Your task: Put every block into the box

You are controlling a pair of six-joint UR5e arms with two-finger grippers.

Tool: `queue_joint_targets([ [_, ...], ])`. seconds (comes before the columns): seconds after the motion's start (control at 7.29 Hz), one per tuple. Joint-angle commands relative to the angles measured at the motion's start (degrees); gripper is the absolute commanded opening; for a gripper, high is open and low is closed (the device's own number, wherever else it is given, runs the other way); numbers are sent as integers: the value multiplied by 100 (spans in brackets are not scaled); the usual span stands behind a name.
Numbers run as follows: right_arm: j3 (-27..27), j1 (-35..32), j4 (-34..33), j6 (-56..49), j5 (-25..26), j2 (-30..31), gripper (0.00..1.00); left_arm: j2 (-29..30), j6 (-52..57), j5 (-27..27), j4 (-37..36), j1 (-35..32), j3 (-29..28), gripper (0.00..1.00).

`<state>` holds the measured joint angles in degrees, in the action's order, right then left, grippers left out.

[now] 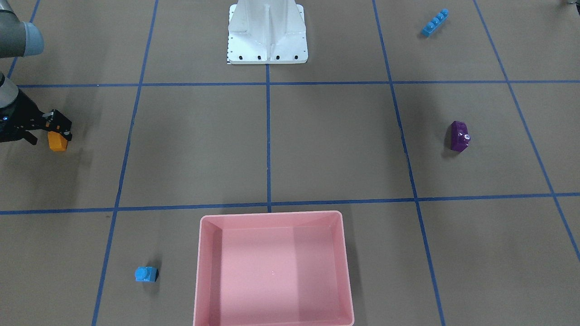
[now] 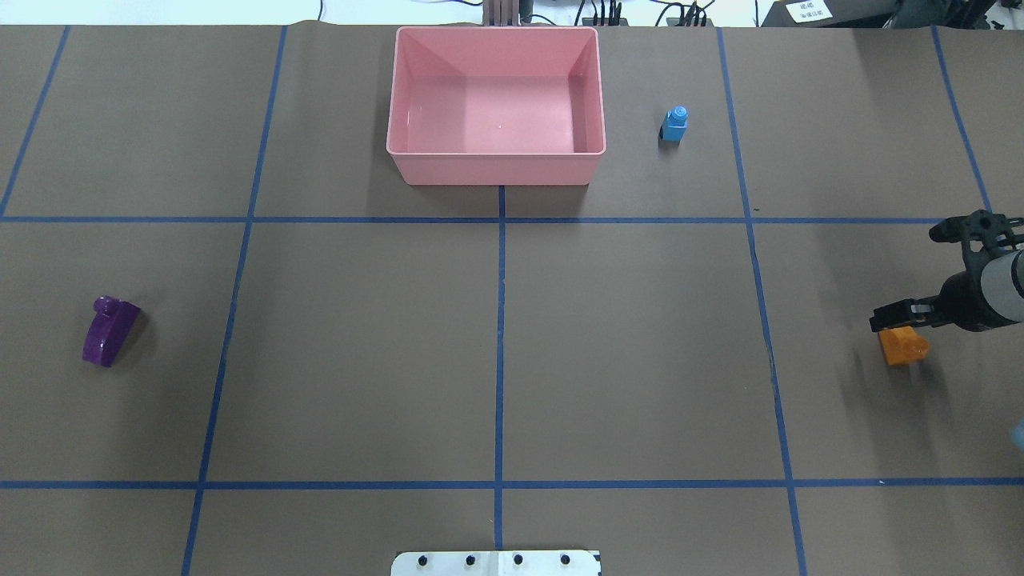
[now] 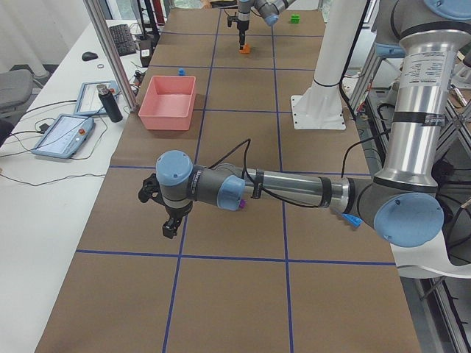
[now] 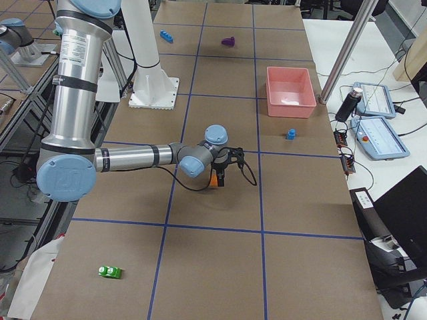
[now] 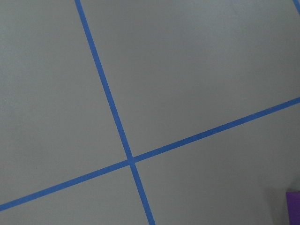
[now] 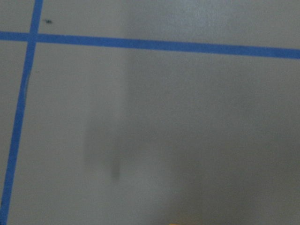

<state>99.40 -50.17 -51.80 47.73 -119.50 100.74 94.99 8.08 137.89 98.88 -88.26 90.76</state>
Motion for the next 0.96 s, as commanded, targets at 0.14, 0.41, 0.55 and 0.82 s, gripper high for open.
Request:
queue_joint_targets([
  [0.14,-17,209,-5,26,112,156,9,-15,-8,1,105,28,-6,100],
  [0.41,0,218,-5,17,120,139,0,-24,-8,1,114,28,-6,100],
  [0.55,96,218,-5,17,68,69,0,-24,0,1,114,28,-6,100],
  [0.82,309,-340,-179,35,-150,-506,0,-24,1,1,114,28,-14,100],
])
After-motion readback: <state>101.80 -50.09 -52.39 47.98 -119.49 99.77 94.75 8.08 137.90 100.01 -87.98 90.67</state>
